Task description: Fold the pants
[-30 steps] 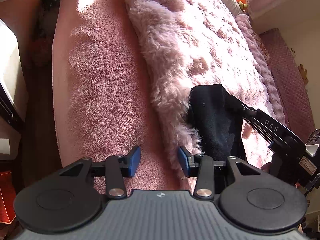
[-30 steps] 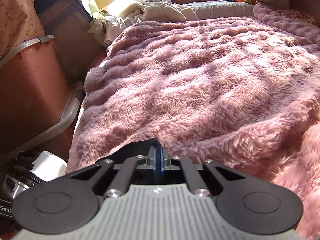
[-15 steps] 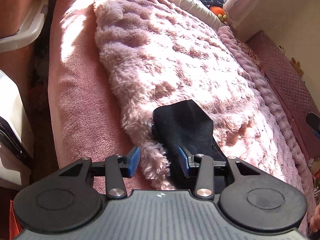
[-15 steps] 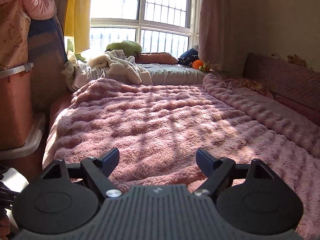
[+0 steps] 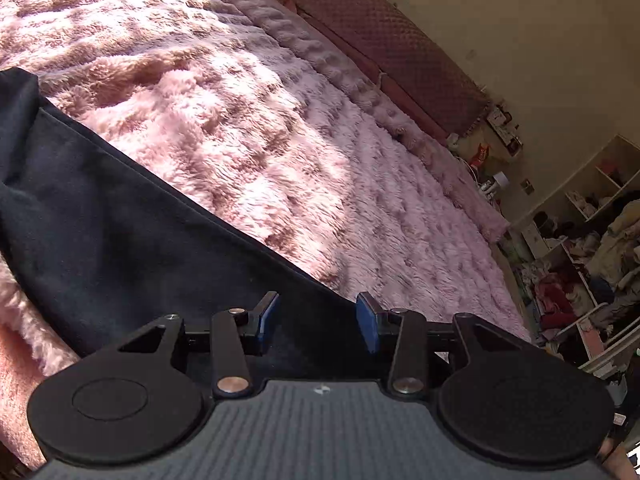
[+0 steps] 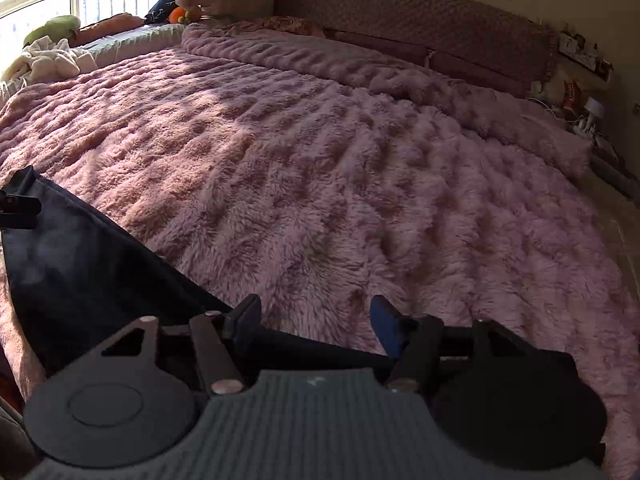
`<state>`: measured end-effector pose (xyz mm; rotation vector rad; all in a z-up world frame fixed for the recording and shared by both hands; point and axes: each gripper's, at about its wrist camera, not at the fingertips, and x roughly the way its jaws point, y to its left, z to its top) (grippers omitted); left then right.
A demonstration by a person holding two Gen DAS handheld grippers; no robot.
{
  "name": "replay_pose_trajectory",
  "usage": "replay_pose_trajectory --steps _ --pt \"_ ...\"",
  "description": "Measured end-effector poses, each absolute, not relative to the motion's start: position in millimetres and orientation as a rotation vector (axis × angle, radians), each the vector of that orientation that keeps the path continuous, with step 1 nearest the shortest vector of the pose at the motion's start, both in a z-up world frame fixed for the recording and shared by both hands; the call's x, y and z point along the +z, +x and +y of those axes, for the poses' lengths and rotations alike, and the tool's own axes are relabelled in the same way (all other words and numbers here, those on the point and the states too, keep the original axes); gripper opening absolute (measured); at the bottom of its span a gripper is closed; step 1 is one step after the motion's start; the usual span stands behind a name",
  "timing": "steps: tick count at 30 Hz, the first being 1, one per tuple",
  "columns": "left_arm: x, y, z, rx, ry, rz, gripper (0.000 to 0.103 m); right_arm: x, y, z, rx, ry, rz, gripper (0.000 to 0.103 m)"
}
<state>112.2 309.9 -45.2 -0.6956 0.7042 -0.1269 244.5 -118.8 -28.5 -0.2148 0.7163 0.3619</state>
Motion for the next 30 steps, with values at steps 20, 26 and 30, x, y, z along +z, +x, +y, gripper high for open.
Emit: replay_pose_trajectory --steps 20,26,30 --pt "-103 107 101 -0.422 -0.349 0.924 0.047 -111 347 -112 0.411 0.261 0.925 0.0" --pt "-97 95 118 -0.427 -0.462 0.919 0.047 -67 328 -179 0.27 0.235 0.758 0.046" --pt "-93 87 134 -0.422 -0.551 0.898 0.047 -30 274 -245 0.197 0.146 0.645 0.068"
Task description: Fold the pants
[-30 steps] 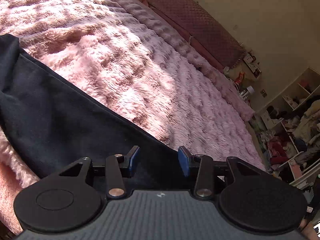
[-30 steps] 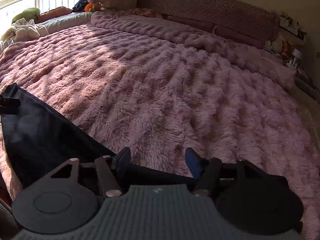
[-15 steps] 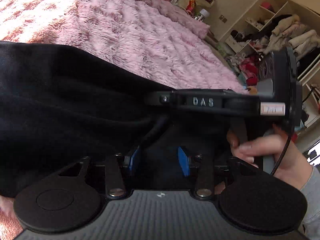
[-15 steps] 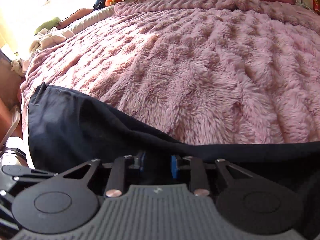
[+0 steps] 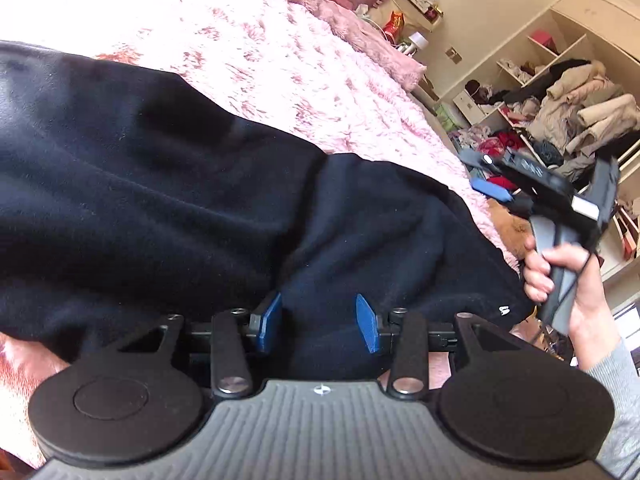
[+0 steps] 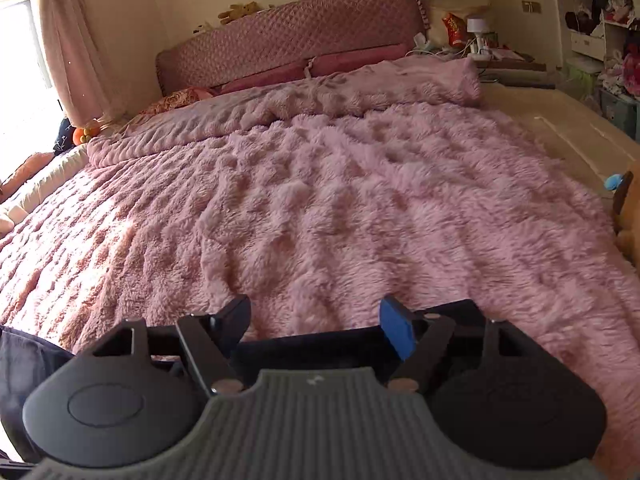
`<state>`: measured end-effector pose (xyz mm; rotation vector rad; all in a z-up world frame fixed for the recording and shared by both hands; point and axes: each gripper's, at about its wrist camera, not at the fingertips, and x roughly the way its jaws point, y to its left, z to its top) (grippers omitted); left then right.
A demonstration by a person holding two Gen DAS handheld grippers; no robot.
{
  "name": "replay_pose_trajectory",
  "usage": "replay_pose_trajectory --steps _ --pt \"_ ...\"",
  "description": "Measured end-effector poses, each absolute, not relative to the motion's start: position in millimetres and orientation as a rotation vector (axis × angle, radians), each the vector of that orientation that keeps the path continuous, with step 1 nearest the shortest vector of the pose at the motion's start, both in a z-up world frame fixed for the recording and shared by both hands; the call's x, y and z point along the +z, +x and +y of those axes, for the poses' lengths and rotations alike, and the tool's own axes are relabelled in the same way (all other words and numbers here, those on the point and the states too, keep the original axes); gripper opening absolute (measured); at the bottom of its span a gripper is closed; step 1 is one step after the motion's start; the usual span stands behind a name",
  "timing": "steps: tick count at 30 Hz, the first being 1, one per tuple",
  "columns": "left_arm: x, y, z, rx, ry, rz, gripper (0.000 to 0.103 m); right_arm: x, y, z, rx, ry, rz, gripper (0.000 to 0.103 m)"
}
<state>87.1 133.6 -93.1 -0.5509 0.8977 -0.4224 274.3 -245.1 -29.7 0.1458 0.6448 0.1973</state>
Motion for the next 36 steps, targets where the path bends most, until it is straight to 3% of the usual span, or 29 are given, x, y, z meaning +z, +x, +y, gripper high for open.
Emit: replay_pose_trajectory --steps 8,9,10,12,13,19,20,21,22,27,36 --pt "-89 89 128 -0.425 -0.524 0.902 0.049 -30 172 -375 0.164 0.271 0.784 0.067" --pt "-87 88 126 -0.426 -0.509 0.899 0.049 -34 162 -383 0.18 0.263 0.788 0.063" --pt "-86 88 124 -0.426 -0.494 0.897 0.049 -37 155 -389 0.196 0.253 0.787 0.05" --pt "-84 89 121 -0.42 -0.482 0.897 0.05 -49 148 -395 0.251 0.234 0.819 0.034" --pt "-84 89 121 -0.414 -0.486 0.897 0.05 -57 146 -398 0.292 0.242 0.83 0.032" --pt "-81 88 115 -0.376 -0.526 0.896 0.05 -71 146 -407 0.412 0.292 0.751 0.037" --pt "-80 88 113 -0.371 -0.519 0.898 0.05 -73 150 -408 0.432 0.308 0.749 0.034" --pt "-80 86 112 -0.365 -0.508 0.9 0.05 -74 150 -409 0.446 0.298 0.737 0.014" --pt "-79 86 111 -0.358 -0.499 0.9 0.05 -74 149 -410 0.488 0.276 0.722 0.002" --pt "-81 84 106 -0.321 -0.502 0.908 0.05 -68 133 -438 0.639 0.27 0.707 0.0" --pt "-82 81 119 -0.308 -0.572 0.913 0.051 -83 113 -468 0.581 0.487 0.924 0.0"
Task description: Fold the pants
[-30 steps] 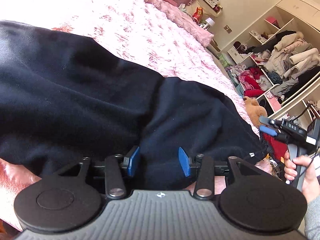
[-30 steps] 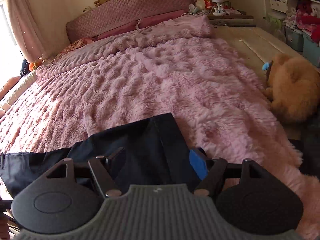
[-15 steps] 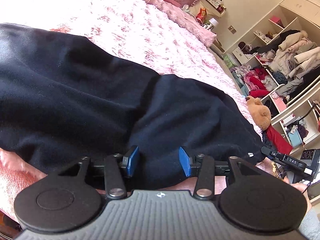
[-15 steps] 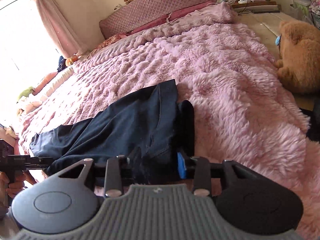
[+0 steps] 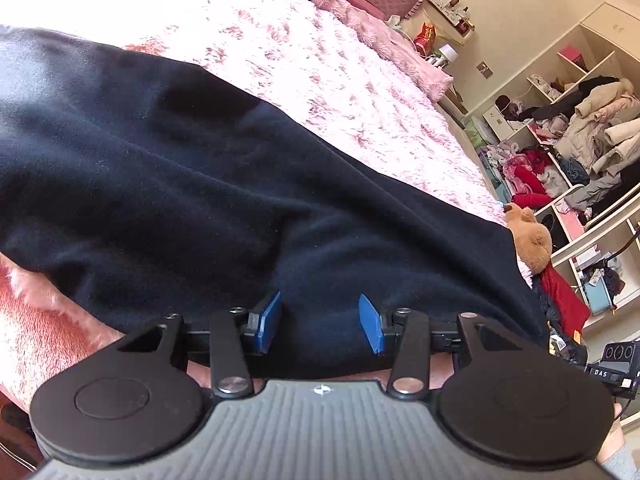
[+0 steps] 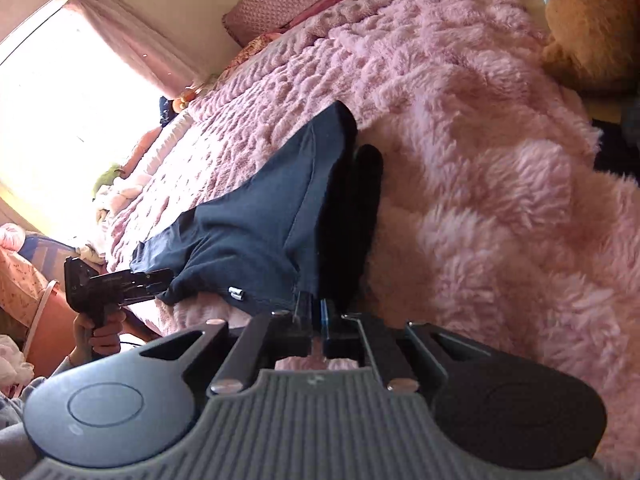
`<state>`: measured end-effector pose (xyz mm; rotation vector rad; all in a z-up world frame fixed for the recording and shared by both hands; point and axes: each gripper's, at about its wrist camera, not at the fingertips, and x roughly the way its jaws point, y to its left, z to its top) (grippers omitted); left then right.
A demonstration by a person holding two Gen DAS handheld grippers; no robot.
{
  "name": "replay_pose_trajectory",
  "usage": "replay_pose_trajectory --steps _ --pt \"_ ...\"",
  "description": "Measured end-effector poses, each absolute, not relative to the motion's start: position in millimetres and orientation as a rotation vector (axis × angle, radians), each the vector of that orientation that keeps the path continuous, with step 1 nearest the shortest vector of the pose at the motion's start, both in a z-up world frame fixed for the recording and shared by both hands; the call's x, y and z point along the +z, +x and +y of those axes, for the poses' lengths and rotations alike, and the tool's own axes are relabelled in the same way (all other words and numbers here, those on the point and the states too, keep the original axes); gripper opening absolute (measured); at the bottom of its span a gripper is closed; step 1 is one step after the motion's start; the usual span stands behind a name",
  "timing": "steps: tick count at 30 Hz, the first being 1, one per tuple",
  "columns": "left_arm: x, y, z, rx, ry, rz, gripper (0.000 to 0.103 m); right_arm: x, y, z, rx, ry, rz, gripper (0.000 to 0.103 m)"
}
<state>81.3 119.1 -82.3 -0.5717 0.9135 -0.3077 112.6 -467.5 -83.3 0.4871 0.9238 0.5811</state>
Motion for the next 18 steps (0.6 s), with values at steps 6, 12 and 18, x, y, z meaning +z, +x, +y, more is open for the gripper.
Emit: replay_pose_trajectory --steps 6,12,18 --pt "-79 81 129 -0.312 -0.62 0.901 0.051 -76 108 -459 0.411 0.425 0.894 0.012" --pt "-70 89 102 -0.585 -0.653 0.826 0.051 -35 109 -446 0.34 0.293 0.708 0.037" --pt "-60 130 12 -0.67 -0.481 0.85 0.049 -33 176 -377 0.497 0.3 0.763 0.032"
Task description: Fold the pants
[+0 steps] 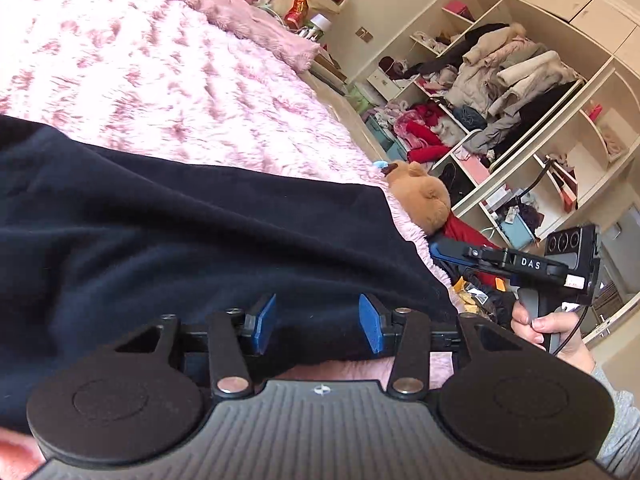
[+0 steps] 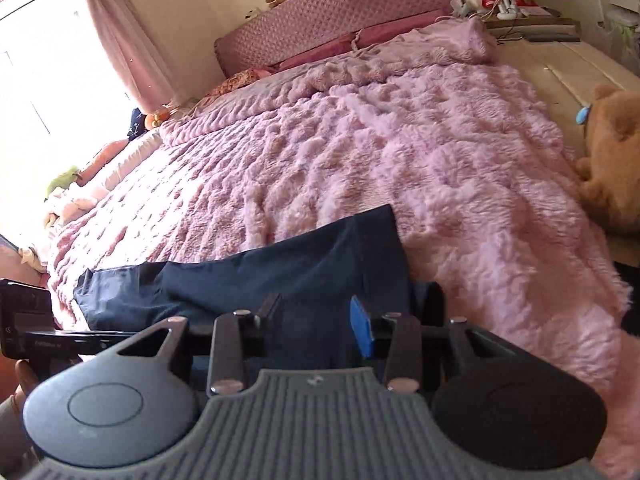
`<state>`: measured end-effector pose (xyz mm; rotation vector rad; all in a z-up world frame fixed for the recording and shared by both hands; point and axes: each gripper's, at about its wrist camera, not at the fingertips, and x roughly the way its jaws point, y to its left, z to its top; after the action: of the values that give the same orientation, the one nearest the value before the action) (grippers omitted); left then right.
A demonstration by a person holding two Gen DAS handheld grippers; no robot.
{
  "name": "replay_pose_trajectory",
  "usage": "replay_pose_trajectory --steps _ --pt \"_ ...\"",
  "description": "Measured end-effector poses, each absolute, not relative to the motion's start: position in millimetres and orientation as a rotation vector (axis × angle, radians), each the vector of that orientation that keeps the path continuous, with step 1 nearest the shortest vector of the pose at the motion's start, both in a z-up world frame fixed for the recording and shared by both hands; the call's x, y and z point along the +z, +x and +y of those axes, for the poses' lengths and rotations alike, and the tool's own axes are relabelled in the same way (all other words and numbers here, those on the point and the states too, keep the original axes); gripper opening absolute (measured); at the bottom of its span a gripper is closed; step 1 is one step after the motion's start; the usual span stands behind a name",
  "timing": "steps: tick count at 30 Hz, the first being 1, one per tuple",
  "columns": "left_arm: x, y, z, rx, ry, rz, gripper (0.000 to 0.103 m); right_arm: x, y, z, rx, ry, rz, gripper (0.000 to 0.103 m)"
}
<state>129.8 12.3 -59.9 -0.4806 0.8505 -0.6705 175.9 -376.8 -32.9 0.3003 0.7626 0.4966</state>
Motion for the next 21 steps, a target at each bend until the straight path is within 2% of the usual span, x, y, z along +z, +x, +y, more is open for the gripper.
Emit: replay_pose_trajectory --steps 2,4,8,9,11,13,18,20,21 --pt "-70 139 -12 -0.636 -0.472 0.895 0.043 -44 202 -352 0.514 0.329 0.812 0.026" --pt "-83 136 -28 -0.609 -0.428 0.931 0.033 -55 225 -332 0.525 0.355 0.86 0.021" --pt "-101 119 -30 -0.572 -0.39 0.996 0.025 -79 263 -305 0.482 0.388 0.939 0.019" --pt "-103 118 -25 -0.57 -0.418 1.013 0.022 -86 271 -303 0.459 0.399 0.96 0.016" --pt "-106 116 -14 -0.563 -0.479 1.038 0.019 -97 281 -303 0.41 0.404 0.969 0.003" --pt "-109 114 -4 -0.572 -0.529 1.051 0.014 -104 288 -308 0.323 0.376 0.948 0.0" --pt "-97 102 19 -0.588 -0.562 1.007 0.016 -102 283 -319 0.235 0.395 0.879 0.0" --pt "-79 93 35 -0.541 -0.545 0.98 0.019 -90 269 -316 0.19 0.314 0.8 0.0" --pt "-68 87 46 -0.507 -0.55 0.947 0.027 -82 260 -311 0.162 0.245 0.755 0.002"
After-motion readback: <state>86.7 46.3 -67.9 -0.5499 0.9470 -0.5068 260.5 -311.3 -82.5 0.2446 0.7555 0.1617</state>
